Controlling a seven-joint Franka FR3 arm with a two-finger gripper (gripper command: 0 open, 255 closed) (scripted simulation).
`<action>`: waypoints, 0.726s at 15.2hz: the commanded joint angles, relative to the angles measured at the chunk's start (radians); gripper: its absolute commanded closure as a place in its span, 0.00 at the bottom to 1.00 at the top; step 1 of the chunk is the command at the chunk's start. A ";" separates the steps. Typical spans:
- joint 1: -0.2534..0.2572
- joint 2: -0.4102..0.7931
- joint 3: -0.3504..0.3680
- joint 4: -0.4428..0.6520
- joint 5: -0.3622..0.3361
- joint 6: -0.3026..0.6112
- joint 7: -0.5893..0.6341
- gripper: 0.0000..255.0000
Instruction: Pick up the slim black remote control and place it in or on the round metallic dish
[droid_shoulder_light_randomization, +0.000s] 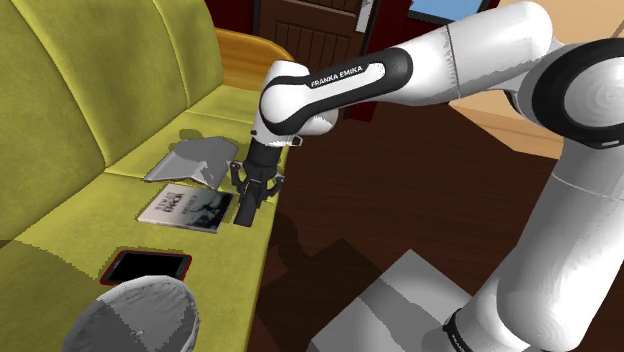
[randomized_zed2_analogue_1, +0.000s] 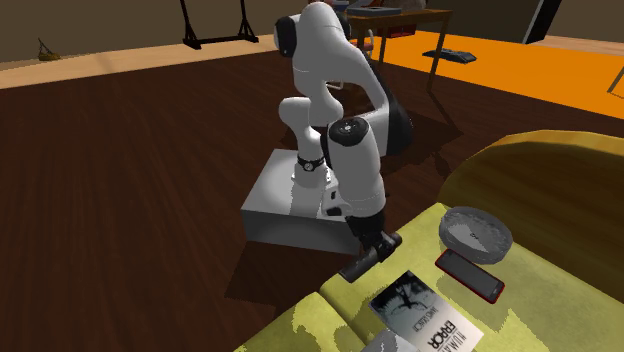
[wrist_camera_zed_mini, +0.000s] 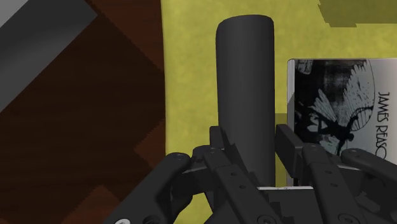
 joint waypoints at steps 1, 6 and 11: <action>-0.002 -0.011 0.000 0.013 0.001 -0.023 0.003 1.00; -0.006 -0.040 0.000 0.046 0.002 -0.084 0.013 1.00; -0.009 -0.064 -0.001 0.084 0.003 -0.145 0.024 1.00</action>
